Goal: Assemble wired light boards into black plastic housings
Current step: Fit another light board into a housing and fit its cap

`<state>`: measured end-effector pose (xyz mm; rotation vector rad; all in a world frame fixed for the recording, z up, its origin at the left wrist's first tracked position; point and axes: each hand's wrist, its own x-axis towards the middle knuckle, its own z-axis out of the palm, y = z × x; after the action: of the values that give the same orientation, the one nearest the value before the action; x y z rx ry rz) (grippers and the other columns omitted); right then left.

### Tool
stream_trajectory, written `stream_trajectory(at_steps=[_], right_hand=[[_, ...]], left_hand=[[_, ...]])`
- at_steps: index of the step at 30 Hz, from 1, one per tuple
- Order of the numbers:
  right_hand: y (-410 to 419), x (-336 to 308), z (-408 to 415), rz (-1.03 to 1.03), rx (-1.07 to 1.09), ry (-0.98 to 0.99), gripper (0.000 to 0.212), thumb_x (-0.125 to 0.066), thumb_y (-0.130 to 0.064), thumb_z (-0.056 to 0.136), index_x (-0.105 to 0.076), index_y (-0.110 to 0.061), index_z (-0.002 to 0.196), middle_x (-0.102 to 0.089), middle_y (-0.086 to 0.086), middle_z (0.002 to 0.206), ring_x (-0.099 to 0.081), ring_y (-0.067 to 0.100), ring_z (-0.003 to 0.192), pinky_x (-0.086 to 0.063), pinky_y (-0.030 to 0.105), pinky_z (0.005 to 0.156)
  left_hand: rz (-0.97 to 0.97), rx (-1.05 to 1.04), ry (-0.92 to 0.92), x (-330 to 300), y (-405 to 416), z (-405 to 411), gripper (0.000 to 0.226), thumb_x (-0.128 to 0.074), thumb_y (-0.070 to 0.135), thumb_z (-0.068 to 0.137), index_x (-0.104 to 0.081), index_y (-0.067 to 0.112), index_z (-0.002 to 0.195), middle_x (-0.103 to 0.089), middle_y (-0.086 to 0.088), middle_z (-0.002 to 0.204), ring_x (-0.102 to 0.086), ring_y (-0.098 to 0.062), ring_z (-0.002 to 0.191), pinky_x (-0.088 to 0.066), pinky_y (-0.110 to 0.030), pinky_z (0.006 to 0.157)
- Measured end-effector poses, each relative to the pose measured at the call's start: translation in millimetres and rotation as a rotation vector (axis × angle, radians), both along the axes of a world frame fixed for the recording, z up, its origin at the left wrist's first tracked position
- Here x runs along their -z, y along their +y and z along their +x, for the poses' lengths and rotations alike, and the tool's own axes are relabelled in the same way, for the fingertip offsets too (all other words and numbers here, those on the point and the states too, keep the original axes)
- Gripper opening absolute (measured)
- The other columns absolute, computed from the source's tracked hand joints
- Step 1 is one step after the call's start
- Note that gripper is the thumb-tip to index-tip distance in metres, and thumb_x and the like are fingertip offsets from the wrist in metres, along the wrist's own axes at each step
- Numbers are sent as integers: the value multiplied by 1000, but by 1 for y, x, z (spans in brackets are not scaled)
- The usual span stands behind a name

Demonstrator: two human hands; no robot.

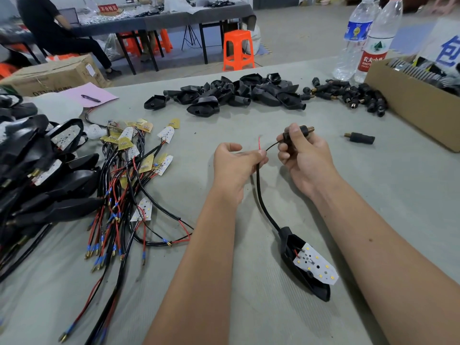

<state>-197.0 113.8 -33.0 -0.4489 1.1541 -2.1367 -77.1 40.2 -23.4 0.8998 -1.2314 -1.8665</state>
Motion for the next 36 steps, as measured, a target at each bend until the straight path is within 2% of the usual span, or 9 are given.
stream_trajectory(at_steps=[6,11,13,15,18,23,26,31,36], right_hand=[[1,2,4,107,-155,197,16,-63,-14,102,-67,-4,90,-64,6,78,-50,13,64,-45,19,54],[1,-4,5,52,-235,70,35,-46,-29,109,-66,-5,93,-72,15,90,-53,15,60,-40,21,49],[0,-4,4,56,-213,27,47,-37,-36,112,-66,-6,91,-73,17,88,-51,16,57,-38,22,47],[0,-4,5,59,-195,36,46,-33,-33,113,-64,-6,93,-74,17,87,-50,15,53,-36,23,45],[0,-3,7,59,-174,64,38,-32,-26,113,-60,-8,96,-74,17,84,-48,16,48,-33,23,42],[2,-4,7,60,-98,76,33,-31,-23,114,-59,-11,103,-73,21,80,-46,17,45,-28,23,41],[2,-4,7,51,-61,54,33,-31,-22,114,-61,-11,105,-73,23,80,-45,17,44,-29,23,40],[0,-2,5,42,-20,7,48,-28,-34,114,-67,-7,107,-74,21,81,-46,17,43,-28,23,39],[-1,-1,3,51,37,-28,48,-34,-35,113,-71,-8,101,-57,10,76,-43,13,41,-25,21,36]], left_hand=[[-42,-23,38,0,3,-5,50,-79,-12,80,-41,12,103,-77,-11,81,-73,-19,69,-59,-26,68],[-98,-102,-9,2,4,-7,47,-81,-10,78,-46,11,102,-68,-9,80,-67,-18,65,-60,-26,66],[-106,-91,-29,2,4,-7,45,-80,-11,78,-50,9,105,-67,-11,83,-68,-21,70,-61,-33,76],[-66,-57,-23,-1,4,-6,42,-75,-13,80,-53,8,110,-69,-15,92,-69,-25,81,-58,-40,89],[80,-12,129,-7,0,-3,34,-59,-17,86,-55,7,109,-67,-13,89,-69,-25,81,-58,-33,80],[181,-84,256,-13,-12,5,8,-58,3,99,-64,8,102,-63,-3,79,-66,-19,69,-57,-29,70],[173,-132,275,-12,-16,8,9,-60,13,102,-66,8,99,-62,-1,75,-64,-17,67,-56,-27,69],[12,-160,24,-6,-22,12,33,-50,24,108,-70,9,86,-51,4,60,-51,-10,51,-47,-22,53],[-348,160,-235,-1,-16,13,22,-61,17,101,-78,14,88,-49,6,54,-42,-9,48,-36,-21,49]])
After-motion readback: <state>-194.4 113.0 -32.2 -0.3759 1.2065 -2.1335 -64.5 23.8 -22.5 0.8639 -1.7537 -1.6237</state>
